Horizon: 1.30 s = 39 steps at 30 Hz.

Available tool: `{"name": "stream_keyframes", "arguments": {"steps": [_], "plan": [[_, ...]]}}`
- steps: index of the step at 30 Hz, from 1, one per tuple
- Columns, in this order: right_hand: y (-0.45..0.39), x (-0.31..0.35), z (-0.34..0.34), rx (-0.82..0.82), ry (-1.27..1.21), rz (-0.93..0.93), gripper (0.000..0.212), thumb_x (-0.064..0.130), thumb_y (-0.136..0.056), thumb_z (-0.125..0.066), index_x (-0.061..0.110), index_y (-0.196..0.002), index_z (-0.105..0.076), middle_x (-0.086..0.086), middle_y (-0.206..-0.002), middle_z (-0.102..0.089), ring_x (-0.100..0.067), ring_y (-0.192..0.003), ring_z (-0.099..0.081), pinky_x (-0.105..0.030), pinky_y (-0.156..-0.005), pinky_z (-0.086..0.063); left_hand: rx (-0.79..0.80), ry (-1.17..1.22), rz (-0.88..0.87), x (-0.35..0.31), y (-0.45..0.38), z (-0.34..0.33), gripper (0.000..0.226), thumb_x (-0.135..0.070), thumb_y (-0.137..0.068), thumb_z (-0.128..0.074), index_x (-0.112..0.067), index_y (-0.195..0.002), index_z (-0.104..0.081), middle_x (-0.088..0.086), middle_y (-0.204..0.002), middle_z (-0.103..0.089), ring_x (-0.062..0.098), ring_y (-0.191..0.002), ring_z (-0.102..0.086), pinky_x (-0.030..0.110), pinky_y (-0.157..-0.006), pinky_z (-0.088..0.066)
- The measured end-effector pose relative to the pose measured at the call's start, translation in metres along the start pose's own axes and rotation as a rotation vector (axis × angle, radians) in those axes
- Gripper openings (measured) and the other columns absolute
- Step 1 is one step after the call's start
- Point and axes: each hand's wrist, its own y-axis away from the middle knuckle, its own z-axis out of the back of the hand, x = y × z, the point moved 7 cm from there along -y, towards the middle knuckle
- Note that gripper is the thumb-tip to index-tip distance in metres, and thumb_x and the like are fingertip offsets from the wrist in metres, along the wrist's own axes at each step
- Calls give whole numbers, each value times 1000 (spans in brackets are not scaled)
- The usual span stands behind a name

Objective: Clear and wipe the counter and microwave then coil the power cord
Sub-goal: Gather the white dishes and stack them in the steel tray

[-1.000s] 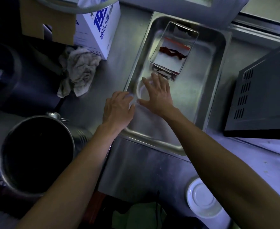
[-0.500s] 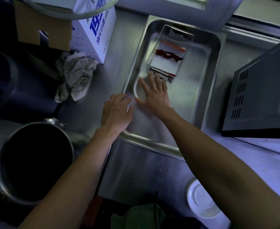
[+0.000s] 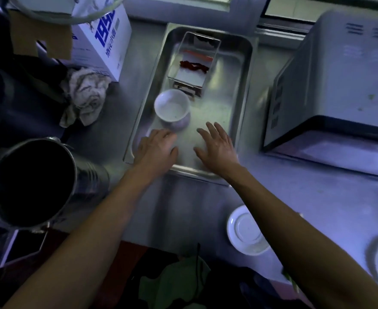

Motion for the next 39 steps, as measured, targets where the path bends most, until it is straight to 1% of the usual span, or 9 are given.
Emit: {"name": "stream_keyframes", "arguments": {"steps": [4, 7, 11, 19, 22, 25, 28, 31, 39], "plan": [[52, -24, 18, -30, -23, -42, 60, 36, -94, -60, 18, -149, -43, -14, -160, -30, -34, -150, -21, -46, -120, -22, 59, -24, -57, -44, 15, -16, 43, -27, -92, -59, -15, -133, -58, 6, -137, -56, 31, -125, -49, 47, -96, -44], [88, -42, 29, -54, -36, -105, 60, 34, -93, -62, 16, -148, -44, -14, -159, -32, -34, -149, -23, -46, -118, -25, 81, -37, -139, -81, 23, -28, 42, -27, -91, -61, -16, -131, -60, 5, -137, -57, 31, -123, -50, 47, -94, -45], [140, -68, 36, -94, -45, -251, 59, 33, -95, -60, 18, -150, -41, -11, -162, -27, -31, -151, -18, -43, -121, -21, 94, -30, -271, -127, 33, -41, 39, -25, -89, -61, -17, -126, -62, 2, -133, -58, 31, -120, -52, 46, -90, -47], [256, -93, 23, -119, -59, -553, 58, 36, -98, -57, 20, -150, -38, -10, -163, -25, -30, -151, -16, -47, -122, -17, 170, -18, -576, -188, 67, -75, 47, -29, -95, -56, -15, -139, -54, 4, -144, -50, 27, -132, -44, 47, -97, -44], [294, -90, 12, -124, -90, -641, 59, 34, -95, -60, 16, -148, -42, -13, -161, -28, -33, -150, -20, -50, -119, -25, 228, -24, -657, -205, 87, -96, 50, -31, -94, -57, -16, -142, -51, 4, -148, -47, 27, -134, -41, 47, -100, -42], [328, -85, 7, -182, -125, -715, 54, 29, -93, -63, 14, -143, -48, -11, -160, -32, -36, -143, -30, -53, -112, -34, 320, -85, -714, -216, 105, -123, 57, -40, -94, -57, -21, -146, -44, 1, -155, -37, 25, -139, -34, 45, -103, -40], [354, -80, 2, -253, -141, -751, 49, 23, -90, -66, 10, -136, -54, -8, -154, -40, -37, -133, -39, -54, -105, -40, 424, -201, -722, -219, 119, -148, 75, -51, -91, -57, -26, -154, -24, 1, -163, -19, 28, -147, -19, 51, -106, -39], [372, -78, -3, -285, -154, -793, 51, 22, -91, -65, 12, -139, -52, -7, -151, -43, -34, -137, -36, -50, -109, -38, 497, -267, -725, -220, 128, -167, 93, -62, -86, -60, -31, -156, -8, 5, -165, -2, 34, -151, -3, 60, -110, -31], [398, -91, -20, -314, -213, -829, 51, 18, -92, -64, 11, -141, -51, -11, -151, -43, -35, -141, -34, -51, -112, -33, 525, -389, -736, -237, 132, -194, 119, -77, -70, -66, -36, -155, 5, 6, -164, 18, 36, -149, 19, 73, -110, -15]]}}
